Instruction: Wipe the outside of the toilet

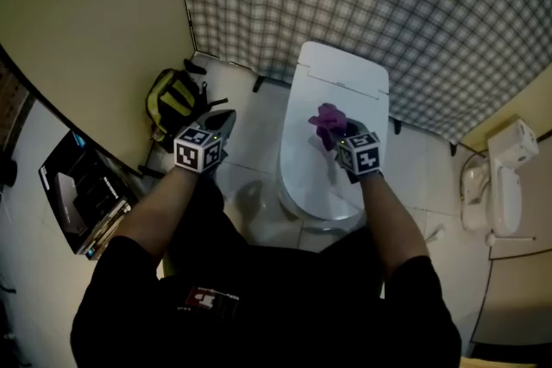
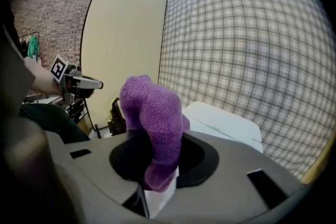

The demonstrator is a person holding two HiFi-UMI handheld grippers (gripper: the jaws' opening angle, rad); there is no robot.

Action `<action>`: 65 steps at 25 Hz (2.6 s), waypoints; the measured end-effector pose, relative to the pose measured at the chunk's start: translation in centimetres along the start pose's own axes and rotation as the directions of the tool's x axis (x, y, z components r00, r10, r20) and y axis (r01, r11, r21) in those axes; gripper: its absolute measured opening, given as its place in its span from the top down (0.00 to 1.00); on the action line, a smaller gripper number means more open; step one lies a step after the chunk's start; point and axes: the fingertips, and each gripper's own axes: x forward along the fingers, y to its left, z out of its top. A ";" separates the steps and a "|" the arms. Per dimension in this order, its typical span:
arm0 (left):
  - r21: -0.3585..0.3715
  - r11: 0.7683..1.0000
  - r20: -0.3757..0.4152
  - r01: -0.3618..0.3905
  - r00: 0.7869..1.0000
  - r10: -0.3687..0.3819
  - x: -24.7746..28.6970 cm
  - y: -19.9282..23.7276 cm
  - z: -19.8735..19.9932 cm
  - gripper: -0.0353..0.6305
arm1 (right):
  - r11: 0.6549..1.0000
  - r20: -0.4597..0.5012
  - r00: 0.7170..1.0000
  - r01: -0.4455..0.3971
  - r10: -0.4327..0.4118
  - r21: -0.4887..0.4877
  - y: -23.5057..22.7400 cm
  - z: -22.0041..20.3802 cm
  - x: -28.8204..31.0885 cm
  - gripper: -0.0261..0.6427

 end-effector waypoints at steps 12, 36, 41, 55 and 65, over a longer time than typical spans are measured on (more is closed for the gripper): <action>0.074 0.990 0.051 0.119 0.991 -0.123 3.7 3.7 7.0 0.95 | 0.976 0.185 0.958 0.218 -0.220 0.031 -9.1 13.6 -6.4 0.82; -0.024 0.946 0.004 0.324 0.946 -0.324 12.1 12.7 6.3 0.95 | 0.912 0.093 0.919 0.392 -0.383 -0.116 -10.6 25.0 -12.0 0.82; -0.017 0.946 0.027 0.323 0.946 -0.323 11.9 14.5 8.0 0.95 | 0.898 0.110 0.909 0.415 -0.402 -0.149 -11.6 30.9 -13.2 0.82; -0.124 0.957 0.029 0.262 0.965 -0.261 12.0 19.4 2.5 0.95 | 0.951 -0.192 0.971 0.084 -0.146 -0.298 0.4 17.9 22.8 0.82; -0.236 0.937 0.030 0.258 0.965 -0.259 13.2 24.0 -1.5 0.95 | 0.743 -0.561 0.778 -0.191 -0.284 -0.641 2.3 4.9 38.8 0.81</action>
